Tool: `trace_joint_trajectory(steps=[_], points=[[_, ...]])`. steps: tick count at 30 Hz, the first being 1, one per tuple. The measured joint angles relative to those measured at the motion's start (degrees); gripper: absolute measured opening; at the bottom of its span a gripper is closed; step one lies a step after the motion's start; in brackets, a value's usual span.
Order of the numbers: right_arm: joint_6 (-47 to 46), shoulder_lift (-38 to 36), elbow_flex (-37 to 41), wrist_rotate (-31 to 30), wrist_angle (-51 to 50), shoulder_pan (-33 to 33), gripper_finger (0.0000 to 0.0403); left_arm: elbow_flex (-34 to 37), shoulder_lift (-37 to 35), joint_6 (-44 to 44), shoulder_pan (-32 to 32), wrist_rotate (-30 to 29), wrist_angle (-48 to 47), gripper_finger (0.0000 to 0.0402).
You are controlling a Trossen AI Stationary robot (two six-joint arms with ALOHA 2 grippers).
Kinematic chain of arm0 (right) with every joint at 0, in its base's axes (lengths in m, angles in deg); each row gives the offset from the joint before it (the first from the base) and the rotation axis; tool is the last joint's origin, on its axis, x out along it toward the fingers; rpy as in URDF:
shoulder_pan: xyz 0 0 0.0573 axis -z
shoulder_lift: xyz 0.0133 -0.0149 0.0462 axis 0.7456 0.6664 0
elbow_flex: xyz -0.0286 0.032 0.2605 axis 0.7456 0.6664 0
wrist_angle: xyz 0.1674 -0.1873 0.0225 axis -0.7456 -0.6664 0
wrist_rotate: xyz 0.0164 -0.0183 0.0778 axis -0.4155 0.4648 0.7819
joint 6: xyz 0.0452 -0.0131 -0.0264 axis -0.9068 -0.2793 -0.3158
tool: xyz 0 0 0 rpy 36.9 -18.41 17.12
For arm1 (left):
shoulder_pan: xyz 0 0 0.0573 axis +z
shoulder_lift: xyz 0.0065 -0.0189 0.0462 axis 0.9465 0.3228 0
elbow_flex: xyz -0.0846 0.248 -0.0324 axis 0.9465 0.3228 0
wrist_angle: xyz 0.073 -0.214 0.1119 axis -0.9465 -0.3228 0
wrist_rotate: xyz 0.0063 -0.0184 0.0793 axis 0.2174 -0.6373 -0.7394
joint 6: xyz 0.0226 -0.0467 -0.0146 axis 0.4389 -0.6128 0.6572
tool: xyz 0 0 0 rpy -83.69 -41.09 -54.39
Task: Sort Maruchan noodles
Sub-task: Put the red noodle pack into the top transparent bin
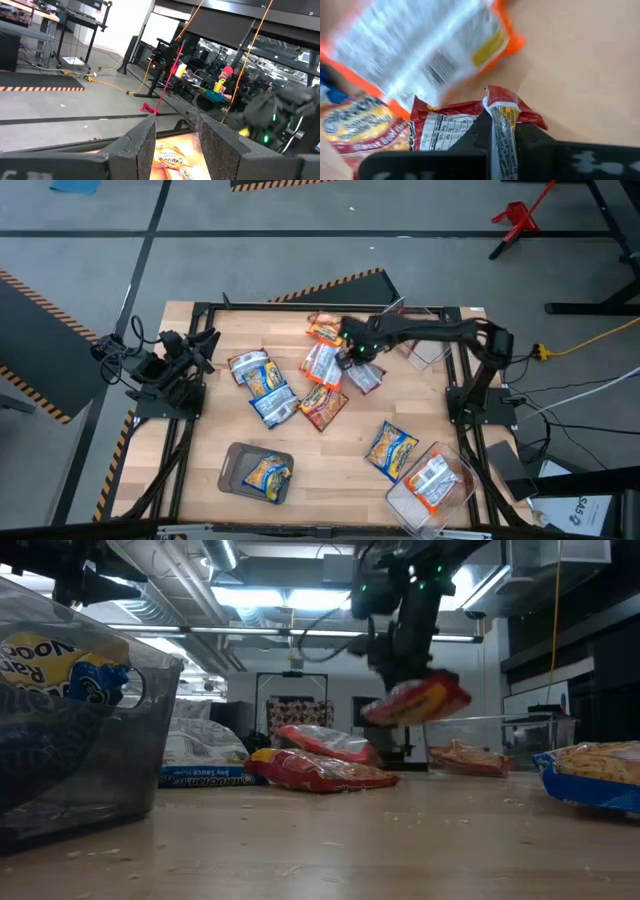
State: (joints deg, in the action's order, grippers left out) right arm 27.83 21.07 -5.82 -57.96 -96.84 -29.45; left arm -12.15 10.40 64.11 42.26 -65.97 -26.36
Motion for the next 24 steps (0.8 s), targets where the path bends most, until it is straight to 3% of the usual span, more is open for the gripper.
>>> trace_joint_trajectory(steps=[14,24], points=[[12.30,-16.13,-4.50,-13.08,-19.73,14.62,0.0008,-0.02,0.00,0.01,0.00,-0.58,-0.42,0.0140],[16.93,-19.70,5.15,-14.09,-14.86,23.44,0.0009,-0.02,0.00,0.01,0.00,-2.00,-0.41,0.0140]])
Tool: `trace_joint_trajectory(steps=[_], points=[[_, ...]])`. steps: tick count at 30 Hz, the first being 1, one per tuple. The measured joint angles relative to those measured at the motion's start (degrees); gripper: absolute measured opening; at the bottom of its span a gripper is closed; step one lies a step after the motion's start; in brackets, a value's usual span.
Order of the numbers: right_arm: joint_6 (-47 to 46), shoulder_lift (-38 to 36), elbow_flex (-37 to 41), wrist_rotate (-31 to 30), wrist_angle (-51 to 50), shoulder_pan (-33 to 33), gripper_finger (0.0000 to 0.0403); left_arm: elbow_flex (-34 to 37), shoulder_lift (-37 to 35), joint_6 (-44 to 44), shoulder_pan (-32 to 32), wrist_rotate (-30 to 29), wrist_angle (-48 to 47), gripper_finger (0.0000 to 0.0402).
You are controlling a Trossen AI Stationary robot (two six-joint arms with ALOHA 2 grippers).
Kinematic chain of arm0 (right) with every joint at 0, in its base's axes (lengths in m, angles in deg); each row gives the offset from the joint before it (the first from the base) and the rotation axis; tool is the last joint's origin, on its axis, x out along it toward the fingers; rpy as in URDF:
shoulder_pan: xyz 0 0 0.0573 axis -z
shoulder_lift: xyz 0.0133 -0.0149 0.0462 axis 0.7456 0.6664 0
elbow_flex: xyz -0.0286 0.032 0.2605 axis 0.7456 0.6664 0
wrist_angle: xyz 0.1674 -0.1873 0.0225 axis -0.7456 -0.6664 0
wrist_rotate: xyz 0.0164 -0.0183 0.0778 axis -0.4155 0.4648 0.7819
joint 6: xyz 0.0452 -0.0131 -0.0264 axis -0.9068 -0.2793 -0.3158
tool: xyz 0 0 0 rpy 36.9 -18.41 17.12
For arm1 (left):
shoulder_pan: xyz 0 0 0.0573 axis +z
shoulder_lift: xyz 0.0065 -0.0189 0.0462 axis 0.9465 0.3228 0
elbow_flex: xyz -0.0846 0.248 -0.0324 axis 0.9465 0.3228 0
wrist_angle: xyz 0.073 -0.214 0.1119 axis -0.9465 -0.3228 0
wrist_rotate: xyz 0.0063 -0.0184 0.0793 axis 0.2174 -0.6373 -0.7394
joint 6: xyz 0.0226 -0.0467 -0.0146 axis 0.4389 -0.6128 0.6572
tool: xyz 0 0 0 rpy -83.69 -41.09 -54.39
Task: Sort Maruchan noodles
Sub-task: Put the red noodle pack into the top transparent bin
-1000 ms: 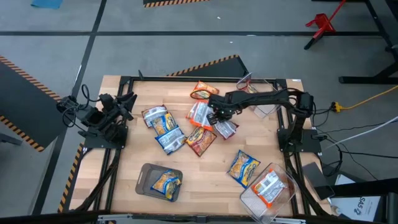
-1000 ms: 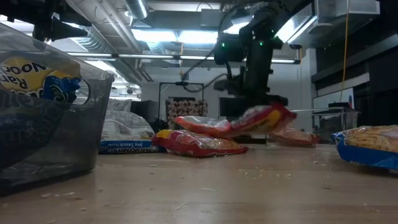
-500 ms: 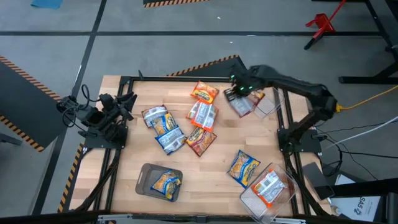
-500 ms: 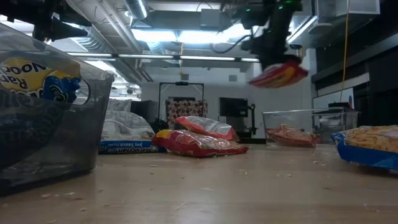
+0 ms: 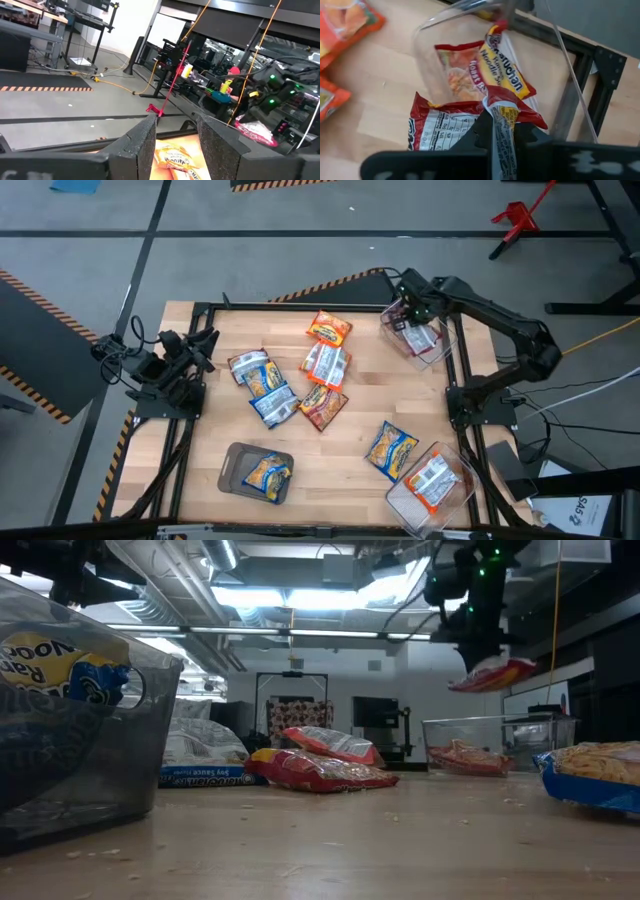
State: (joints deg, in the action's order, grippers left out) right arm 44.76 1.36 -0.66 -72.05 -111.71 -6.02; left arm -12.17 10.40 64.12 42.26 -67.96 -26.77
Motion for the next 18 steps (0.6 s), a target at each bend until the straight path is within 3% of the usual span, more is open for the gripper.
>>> trace_joint_trajectory(steps=[18], points=[[2.62,-1.68,11.69,1.39,8.13,9.75,0.0009,0.00,0.00,0.00,0.02,-1.49,-1.05,0.0140]])
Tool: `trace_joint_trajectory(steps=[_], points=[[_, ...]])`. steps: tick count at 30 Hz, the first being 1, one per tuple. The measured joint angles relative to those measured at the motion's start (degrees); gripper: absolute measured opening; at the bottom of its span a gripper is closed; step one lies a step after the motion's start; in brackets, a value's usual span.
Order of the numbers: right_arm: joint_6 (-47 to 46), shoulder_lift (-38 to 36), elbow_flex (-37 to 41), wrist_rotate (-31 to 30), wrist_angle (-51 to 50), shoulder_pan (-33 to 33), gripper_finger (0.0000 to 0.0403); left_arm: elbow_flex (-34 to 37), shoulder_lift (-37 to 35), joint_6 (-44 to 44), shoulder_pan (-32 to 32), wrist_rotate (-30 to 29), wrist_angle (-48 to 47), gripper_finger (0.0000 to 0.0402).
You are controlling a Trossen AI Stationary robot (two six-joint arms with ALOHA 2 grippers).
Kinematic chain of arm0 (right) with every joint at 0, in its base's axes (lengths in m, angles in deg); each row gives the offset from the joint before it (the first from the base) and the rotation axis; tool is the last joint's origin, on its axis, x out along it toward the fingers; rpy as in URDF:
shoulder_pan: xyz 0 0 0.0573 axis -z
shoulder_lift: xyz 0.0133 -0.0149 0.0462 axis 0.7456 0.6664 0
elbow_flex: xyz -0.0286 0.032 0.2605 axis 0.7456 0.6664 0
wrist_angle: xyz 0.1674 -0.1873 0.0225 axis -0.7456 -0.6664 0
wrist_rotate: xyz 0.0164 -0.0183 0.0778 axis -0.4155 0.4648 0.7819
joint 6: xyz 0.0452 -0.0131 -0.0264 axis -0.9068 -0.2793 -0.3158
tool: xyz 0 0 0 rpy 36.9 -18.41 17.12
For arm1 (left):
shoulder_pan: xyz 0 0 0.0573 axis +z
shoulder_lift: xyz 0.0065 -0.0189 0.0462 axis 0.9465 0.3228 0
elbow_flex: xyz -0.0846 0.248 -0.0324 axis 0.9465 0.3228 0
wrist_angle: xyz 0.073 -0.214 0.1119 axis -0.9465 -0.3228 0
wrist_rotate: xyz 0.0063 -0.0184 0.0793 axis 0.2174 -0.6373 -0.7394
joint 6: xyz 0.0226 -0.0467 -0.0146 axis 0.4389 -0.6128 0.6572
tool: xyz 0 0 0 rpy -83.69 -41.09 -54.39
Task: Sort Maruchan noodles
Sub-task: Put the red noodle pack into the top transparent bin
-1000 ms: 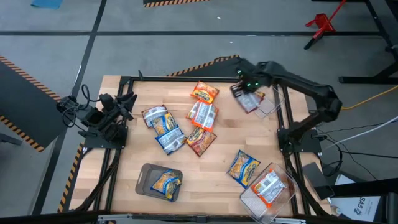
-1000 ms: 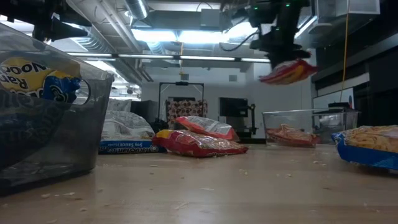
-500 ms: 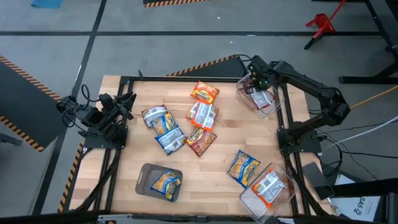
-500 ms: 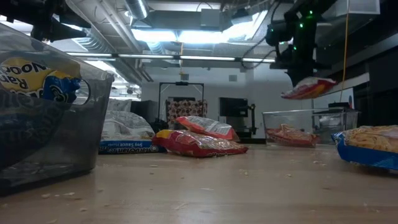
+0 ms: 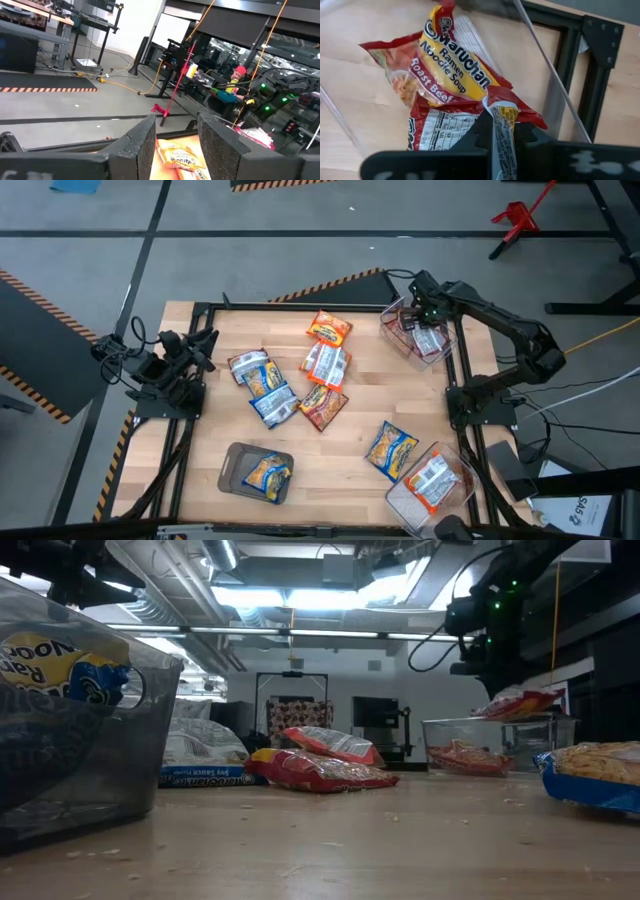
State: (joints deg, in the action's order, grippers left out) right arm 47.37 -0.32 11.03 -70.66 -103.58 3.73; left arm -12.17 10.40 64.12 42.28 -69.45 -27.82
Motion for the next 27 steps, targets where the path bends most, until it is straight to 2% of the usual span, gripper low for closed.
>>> trace_joint_trajectory(steps=[5,17,20,27], points=[[0.38,0.04,2.30,-2.62,1.82,-0.04,0.0009,0.00,0.02,0.00,-0.02,0.00,0.00,0.0140],[0.39,0.07,4.59,-3.38,4.29,-0.04,0.0014,0.00,0.00,-0.02,0.00,-0.02,0.00,0.0140],[0.38,0.07,4.59,-3.39,4.30,-0.04,0.0042,0.00,0.01,-0.02,-0.02,-0.02,0.02,0.0140],[0.38,0.07,4.59,-3.43,4.26,-0.09,0.0143,0.00,0.01,-0.02,-0.01,-0.02,0.02,0.0140]])
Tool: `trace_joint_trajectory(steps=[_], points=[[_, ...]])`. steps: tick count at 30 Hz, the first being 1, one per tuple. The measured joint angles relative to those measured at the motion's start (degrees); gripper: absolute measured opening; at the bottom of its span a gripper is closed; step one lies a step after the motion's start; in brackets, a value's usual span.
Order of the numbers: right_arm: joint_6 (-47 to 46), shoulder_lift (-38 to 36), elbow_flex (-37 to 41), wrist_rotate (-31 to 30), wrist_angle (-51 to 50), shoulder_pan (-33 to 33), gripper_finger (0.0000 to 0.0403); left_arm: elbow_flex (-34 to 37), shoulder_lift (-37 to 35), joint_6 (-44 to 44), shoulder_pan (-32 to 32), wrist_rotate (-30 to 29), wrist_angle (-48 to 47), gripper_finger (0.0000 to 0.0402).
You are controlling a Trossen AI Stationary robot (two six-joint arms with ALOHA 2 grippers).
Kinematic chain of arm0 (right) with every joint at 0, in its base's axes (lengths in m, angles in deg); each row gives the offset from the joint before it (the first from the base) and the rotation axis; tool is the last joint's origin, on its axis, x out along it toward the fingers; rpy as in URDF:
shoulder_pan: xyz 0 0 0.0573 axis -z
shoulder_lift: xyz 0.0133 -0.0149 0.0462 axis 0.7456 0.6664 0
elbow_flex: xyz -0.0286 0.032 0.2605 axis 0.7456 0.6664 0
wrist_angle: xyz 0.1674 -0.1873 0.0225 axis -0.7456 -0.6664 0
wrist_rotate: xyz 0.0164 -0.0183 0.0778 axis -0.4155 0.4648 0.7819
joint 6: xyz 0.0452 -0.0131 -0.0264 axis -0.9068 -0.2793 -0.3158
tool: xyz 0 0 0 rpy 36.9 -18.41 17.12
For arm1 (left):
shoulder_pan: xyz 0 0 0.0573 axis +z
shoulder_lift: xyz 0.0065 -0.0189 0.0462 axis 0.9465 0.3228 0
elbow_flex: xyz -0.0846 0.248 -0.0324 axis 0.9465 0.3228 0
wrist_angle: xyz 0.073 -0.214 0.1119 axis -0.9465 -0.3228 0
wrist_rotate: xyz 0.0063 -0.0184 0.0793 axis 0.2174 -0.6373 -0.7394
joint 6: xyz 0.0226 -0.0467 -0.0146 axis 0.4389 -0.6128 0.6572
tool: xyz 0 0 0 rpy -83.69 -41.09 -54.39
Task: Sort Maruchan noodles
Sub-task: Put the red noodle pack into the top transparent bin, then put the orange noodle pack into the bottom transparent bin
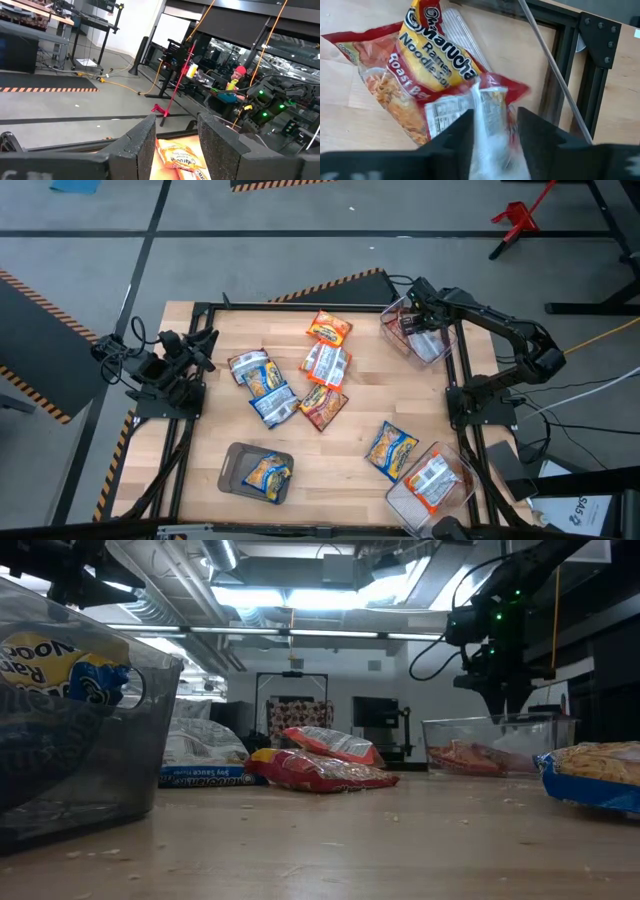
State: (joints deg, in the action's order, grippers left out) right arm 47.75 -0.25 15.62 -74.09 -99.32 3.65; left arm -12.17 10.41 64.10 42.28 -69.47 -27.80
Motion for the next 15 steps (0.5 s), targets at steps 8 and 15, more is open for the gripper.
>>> trace_joint_trajectory(steps=[8,15], points=[[0.78,0.04,-2.30,6.79,1.02,-0.09,0.0194,0.02,-0.01,0.00,-0.02,0.00,0.00,0.0140],[0.92,0.04,-12.44,21.75,4.32,-3.61,0.0199,0.02,-0.01,0.00,0.01,0.01,0.00,0.0140]])
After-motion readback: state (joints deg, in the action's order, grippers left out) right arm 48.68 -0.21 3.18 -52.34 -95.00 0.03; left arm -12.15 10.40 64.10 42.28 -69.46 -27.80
